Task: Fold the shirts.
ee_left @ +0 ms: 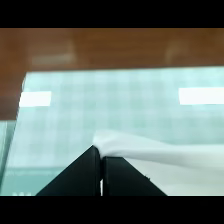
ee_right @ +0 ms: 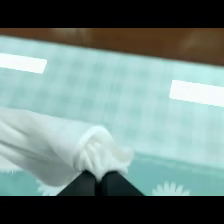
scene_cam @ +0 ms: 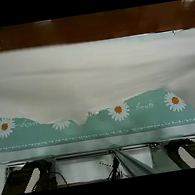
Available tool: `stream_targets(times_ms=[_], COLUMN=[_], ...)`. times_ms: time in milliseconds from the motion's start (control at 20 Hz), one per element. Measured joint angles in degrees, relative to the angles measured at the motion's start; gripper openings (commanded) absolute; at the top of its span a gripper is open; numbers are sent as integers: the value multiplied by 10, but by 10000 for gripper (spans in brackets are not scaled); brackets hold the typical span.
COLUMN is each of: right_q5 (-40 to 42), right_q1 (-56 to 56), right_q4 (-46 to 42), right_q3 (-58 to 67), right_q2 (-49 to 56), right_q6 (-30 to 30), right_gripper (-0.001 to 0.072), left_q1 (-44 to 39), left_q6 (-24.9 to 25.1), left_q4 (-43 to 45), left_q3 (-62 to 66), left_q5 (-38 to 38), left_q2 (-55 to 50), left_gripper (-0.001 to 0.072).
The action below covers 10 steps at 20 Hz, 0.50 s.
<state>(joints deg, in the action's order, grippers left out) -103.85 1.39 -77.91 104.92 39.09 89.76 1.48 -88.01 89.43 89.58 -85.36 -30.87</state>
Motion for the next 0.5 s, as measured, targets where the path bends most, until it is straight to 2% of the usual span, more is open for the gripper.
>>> stream_targets(times_ms=[150, 250, 400, 500], right_q5=[6, 46, 153, 234], right_q1=[0, 0, 1, 1], right_q4=[-9, -13, -13, -11], right_q3=[-161, -291, -456, -512], right_q2=[-48, -71, -56, -8], right_q6=[16, 28, 39, 42], right_gripper=[34, 34, 35, 35], left_q1=[-4, -6, -7, -9], left_q6=[-16, -24, -28, -28], left_q4=[7, -2, -56, -97], left_q3=[-100, -173, -262, -289], left_q5=[5, 38, 119, 181], left_q2=[-3, -20, -77, -143], left_gripper=[19, 19, 19, 20])
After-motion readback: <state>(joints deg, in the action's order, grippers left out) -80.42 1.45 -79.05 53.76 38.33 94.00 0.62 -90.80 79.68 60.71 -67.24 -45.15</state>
